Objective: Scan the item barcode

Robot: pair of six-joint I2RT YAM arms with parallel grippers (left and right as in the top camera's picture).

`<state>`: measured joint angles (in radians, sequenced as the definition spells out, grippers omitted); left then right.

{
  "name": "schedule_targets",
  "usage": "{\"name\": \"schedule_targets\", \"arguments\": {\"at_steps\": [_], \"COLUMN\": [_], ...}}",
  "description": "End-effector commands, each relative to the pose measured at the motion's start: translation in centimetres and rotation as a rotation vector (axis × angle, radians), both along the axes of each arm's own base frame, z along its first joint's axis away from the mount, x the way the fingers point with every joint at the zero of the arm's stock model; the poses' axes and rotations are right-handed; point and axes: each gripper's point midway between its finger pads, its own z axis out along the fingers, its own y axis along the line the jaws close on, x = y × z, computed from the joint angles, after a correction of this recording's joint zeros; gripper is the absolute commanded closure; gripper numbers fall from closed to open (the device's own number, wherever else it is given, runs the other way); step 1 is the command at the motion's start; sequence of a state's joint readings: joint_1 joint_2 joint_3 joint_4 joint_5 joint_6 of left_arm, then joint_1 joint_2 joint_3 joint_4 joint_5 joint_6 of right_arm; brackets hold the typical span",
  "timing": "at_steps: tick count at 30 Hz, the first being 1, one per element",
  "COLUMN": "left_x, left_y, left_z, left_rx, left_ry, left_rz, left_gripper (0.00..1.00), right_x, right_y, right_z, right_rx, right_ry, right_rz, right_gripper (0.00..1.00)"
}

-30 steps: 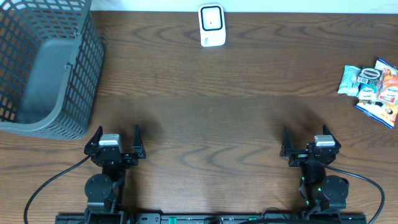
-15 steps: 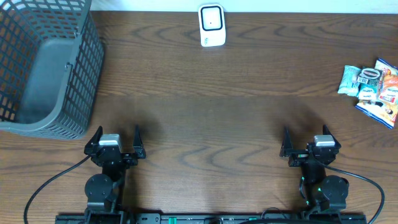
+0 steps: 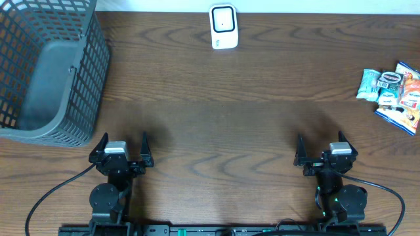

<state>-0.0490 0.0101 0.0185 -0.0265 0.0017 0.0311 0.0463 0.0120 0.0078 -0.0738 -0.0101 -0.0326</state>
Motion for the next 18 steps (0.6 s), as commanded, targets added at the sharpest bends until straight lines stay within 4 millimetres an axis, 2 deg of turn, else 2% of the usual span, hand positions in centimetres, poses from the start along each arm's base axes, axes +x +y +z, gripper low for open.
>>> {"name": "schedule_targets", "arguments": {"at_steps": [1, 18], "left_x": [-0.13, -0.13], "left_y": [0.31, 0.3], "left_z": [-1.71, -1.71], "left_rx": [0.017, 0.017], "left_ry": [0.055, 0.055], "left_rz": [0.014, 0.013], "left_gripper": [0.02, 0.02], "right_x": [-0.04, -0.01], "right_y": [0.1, -0.26], "right_z": [-0.11, -0.04], "right_rx": [0.0, 0.001], "right_ry": [0.002, -0.001], "right_rz": [0.003, -0.012], "right_gripper": [0.01, 0.01]}}
